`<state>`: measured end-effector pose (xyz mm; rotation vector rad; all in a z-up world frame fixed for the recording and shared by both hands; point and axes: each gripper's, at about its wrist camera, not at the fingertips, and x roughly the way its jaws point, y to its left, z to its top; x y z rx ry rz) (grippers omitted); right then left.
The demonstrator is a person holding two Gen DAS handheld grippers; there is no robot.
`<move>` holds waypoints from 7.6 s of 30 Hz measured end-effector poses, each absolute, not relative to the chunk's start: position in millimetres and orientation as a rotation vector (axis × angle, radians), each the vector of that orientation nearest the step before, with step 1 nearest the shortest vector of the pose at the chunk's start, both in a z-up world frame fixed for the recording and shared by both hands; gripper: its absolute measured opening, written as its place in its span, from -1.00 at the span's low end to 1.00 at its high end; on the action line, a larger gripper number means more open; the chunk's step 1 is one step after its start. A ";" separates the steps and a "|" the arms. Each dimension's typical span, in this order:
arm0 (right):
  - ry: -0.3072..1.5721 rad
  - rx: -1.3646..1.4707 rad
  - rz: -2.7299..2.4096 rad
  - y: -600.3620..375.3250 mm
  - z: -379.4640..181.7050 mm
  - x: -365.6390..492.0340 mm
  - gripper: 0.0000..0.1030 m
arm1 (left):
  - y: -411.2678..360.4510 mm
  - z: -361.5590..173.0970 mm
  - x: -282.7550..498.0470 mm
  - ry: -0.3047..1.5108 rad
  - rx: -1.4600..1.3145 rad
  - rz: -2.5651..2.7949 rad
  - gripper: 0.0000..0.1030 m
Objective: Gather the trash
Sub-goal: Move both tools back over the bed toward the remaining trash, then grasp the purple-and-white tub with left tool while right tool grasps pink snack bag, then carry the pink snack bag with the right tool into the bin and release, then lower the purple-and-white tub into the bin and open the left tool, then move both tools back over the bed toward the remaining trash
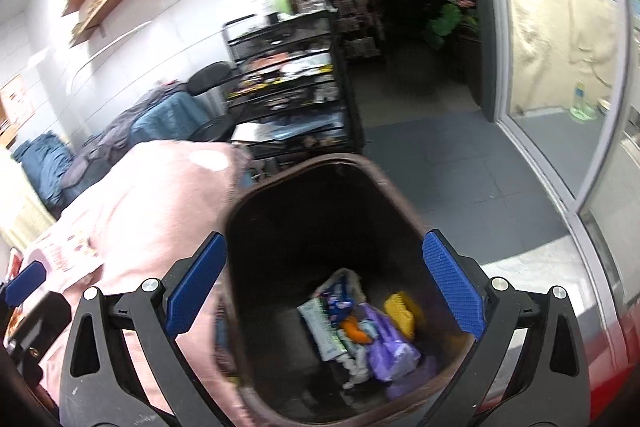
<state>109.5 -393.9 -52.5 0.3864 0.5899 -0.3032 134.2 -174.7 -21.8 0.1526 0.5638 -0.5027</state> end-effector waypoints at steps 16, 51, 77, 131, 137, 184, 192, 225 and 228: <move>0.596 0.201 0.106 -258.5 -19.4 144.8 0.89 | -31.7 -31.2 142.9 0.591 0.003 -0.202 0.89; 0.913 -0.288 0.361 -60.9 -68.8 289.4 -0.46 | 90.6 -72.4 263.8 0.823 -0.183 -0.031 -0.13; 0.683 0.001 0.356 -148.5 -13.0 217.9 -0.93 | 71.6 -22.2 177.2 0.591 -0.199 -0.066 -0.48; 0.879 0.361 -0.235 -407.5 -124.6 174.8 -0.47 | -121.0 -28.2 160.0 0.637 -0.044 -0.486 -0.48; 0.816 0.399 -0.259 -411.5 -122.5 155.7 0.44 | -133.9 -27.4 161.9 0.647 -0.037 -0.514 -0.48; 0.511 0.490 -0.528 -479.0 -63.3 71.2 0.82 | -311.5 -81.8 213.3 0.986 0.313 -0.705 0.40; 0.504 0.496 -0.537 -482.7 -62.5 70.6 0.85 | -308.0 -77.5 207.6 0.947 0.332 -0.718 0.78; 0.543 0.302 -0.116 -330.7 -31.6 133.6 0.85 | -90.0 -21.6 154.5 0.550 0.071 -0.341 0.89; 0.554 0.287 -0.039 -305.5 -28.3 144.3 0.85 | -58.2 -25.9 158.8 0.565 0.035 -0.279 0.89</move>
